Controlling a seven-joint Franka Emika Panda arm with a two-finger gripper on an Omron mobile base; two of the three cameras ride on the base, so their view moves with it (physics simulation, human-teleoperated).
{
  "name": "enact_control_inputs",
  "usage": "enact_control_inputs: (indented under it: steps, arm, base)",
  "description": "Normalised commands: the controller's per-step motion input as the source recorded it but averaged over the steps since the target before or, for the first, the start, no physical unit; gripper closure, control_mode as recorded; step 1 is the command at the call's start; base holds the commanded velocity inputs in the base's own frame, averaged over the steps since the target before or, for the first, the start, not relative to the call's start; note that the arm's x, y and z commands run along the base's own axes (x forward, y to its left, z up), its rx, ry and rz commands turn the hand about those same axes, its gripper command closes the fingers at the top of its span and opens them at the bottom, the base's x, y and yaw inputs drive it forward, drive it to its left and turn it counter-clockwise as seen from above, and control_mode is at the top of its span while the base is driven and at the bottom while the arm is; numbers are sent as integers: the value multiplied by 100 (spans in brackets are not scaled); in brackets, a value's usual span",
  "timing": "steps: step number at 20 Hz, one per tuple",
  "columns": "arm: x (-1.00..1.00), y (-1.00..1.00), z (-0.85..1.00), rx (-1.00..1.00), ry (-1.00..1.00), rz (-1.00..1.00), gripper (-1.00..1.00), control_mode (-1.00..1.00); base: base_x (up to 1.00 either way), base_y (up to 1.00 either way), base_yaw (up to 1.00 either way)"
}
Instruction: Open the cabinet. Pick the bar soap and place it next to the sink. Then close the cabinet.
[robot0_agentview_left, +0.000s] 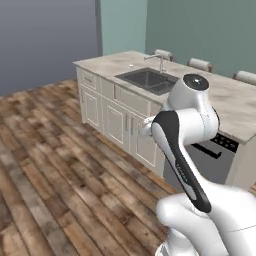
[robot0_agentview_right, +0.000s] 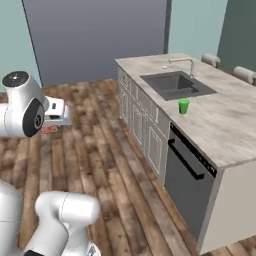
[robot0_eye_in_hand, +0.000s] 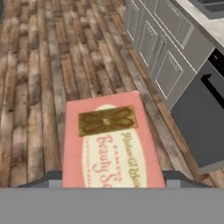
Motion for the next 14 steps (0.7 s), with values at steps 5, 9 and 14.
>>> enact_control_inputs:
  steps: [5,9,14]
  arm:
    - [0,0,0,0,0,0,100,100]
    - [0,0,0,0,0,0,100,100]
    - [0,0,0,0,0,0,100,100]
  base:
    - [78,0,-51]
    - [89,2,-51]
    - [88,6,-50]
